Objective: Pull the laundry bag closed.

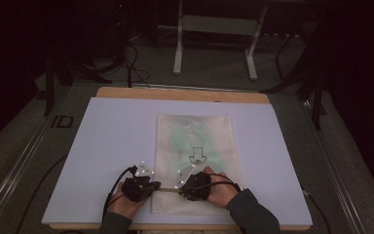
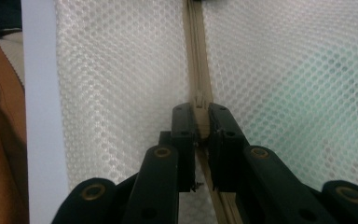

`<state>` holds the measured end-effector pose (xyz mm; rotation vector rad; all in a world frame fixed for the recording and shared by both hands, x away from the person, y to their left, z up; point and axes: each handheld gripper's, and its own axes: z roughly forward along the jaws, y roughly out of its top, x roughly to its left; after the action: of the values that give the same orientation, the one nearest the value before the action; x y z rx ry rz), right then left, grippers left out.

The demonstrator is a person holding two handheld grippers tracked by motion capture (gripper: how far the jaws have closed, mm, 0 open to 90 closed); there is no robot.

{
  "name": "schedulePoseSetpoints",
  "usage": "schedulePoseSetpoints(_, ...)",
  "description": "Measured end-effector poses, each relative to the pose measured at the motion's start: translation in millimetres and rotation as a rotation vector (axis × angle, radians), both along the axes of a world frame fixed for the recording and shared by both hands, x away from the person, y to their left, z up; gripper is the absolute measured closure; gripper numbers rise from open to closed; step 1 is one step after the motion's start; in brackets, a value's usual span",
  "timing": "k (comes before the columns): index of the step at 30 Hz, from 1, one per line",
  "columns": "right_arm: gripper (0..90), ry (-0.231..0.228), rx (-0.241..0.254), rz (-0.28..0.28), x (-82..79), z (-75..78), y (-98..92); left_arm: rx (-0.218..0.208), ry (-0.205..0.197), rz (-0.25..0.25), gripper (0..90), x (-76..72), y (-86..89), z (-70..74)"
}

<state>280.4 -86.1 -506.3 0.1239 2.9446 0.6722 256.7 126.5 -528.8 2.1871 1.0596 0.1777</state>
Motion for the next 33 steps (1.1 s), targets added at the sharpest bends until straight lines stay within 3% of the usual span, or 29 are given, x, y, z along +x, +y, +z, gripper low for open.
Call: schedulePoseSetpoints(33, 82.3, 0.008, -0.020, -0.045, -3.2, 1.1, -36.4, 0.007, -0.001, -0.003, 89.5, -0.2, -0.1, 0.3)
